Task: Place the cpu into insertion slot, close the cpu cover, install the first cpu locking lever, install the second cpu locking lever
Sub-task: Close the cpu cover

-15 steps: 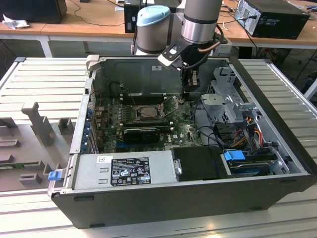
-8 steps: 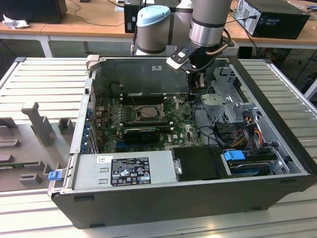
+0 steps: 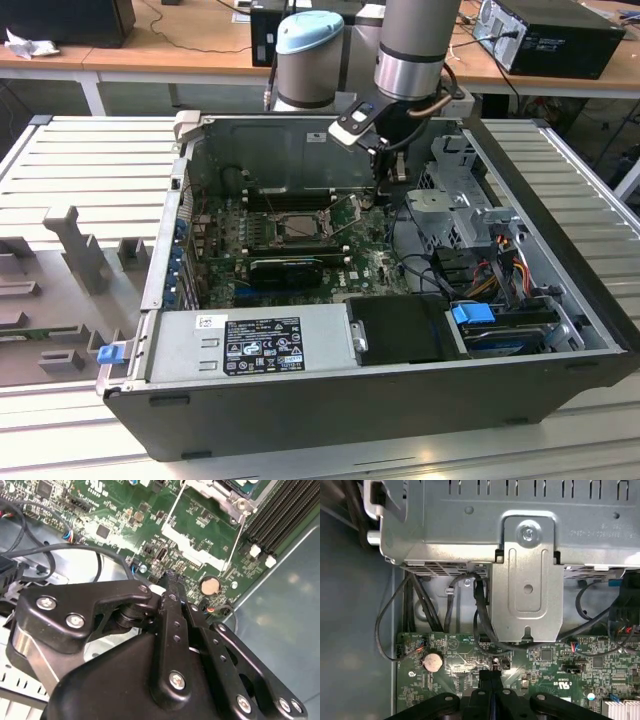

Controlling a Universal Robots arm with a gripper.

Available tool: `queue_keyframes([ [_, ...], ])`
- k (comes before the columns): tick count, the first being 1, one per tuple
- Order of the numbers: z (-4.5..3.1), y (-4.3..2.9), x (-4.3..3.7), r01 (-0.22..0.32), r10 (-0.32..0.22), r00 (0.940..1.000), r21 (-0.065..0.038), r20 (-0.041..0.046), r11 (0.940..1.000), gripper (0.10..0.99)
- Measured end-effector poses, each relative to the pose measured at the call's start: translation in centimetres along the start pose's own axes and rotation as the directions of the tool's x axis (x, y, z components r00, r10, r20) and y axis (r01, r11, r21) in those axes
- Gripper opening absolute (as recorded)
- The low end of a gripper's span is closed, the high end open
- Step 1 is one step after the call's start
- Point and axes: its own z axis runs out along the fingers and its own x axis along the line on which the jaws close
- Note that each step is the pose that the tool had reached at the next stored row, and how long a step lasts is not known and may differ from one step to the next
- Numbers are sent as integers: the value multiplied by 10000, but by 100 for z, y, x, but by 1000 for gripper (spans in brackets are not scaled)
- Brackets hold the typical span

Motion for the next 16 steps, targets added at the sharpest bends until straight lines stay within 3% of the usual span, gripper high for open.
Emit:
queue_keyframes([
  [7,67,-52,2,0,0,10000,1,-5,10000,106],
  [9,70,-101,3,1,-1,10000,1,-5,10000,106],
  [11,69,-202,4,1,-1,10000,1,-5,10000,106],
  [16,71,-295,4,1,-1,10000,0,-6,10000,106],
])
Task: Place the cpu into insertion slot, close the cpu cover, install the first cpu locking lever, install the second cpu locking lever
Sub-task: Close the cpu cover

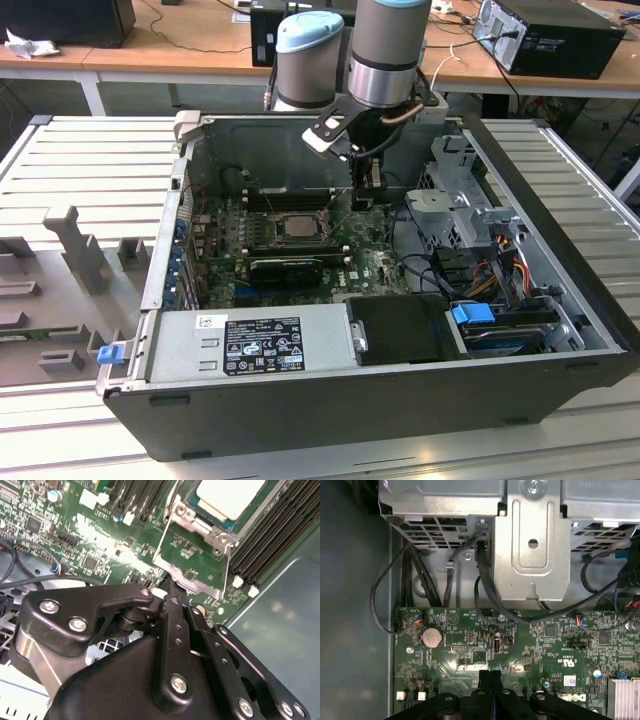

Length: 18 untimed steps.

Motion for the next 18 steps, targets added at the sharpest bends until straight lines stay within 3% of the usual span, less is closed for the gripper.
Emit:
queue_keyframes([
  [18,4,-262,2,0,0,10000,0,0,10000,106],
])
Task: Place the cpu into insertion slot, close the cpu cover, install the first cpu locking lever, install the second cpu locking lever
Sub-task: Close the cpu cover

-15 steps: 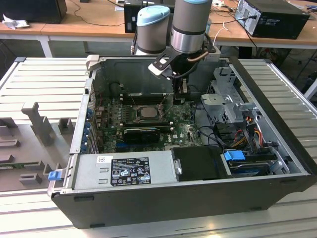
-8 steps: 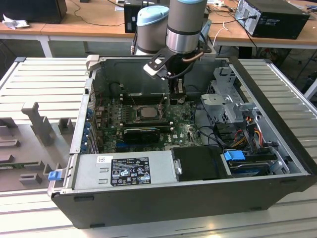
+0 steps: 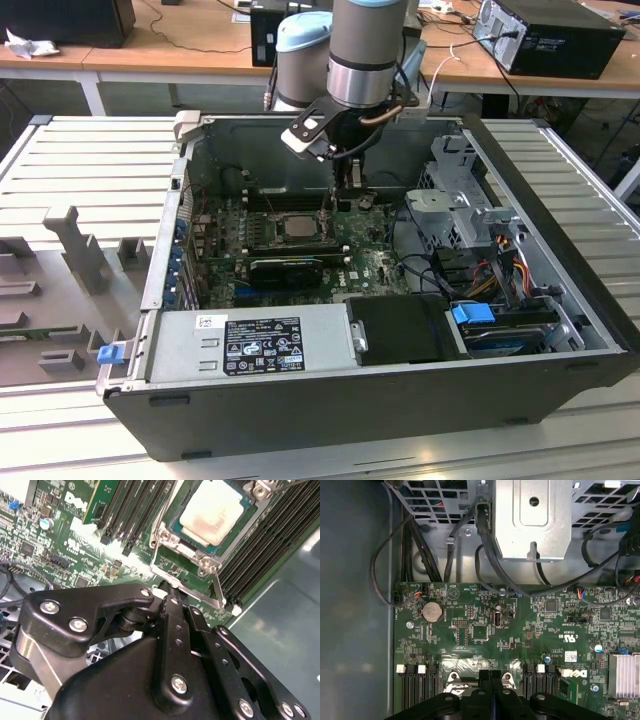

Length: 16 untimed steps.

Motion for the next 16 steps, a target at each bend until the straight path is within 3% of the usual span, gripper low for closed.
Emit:
queue_keyframes([
  [4,0,-58,1,0,0,10000,0,0,10000,106],
  [11,3,-251,3,-1,1,10000,-1,-1,10000,106],
  [16,86,-295,4,-1,1,10000,0,0,10000,106],
])
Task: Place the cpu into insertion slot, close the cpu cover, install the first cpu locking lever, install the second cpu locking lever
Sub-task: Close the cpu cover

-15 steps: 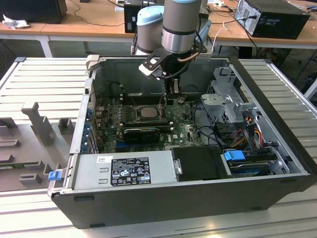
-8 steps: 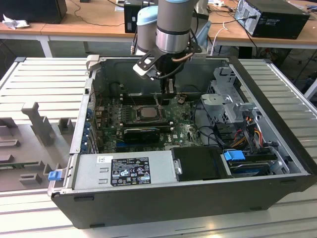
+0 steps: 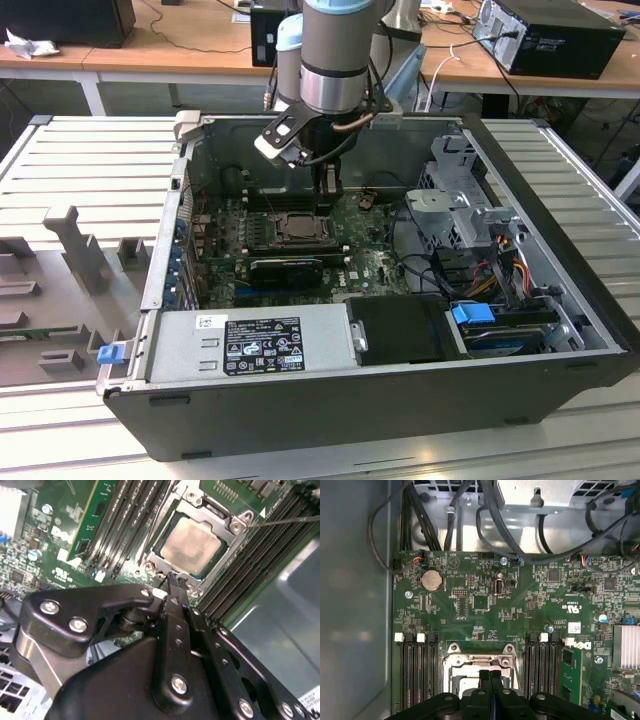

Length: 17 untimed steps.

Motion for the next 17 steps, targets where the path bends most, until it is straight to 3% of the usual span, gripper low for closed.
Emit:
queue_keyframes([
  [4,69,-89,2,2,-2,10000,-1,-1,10000,106],
  [9,84,-212,4,4,-4,10000,-1,-2,10000,106],
  [17,83,-300,4,3,-3,10000,0,-1,10000,106],
])
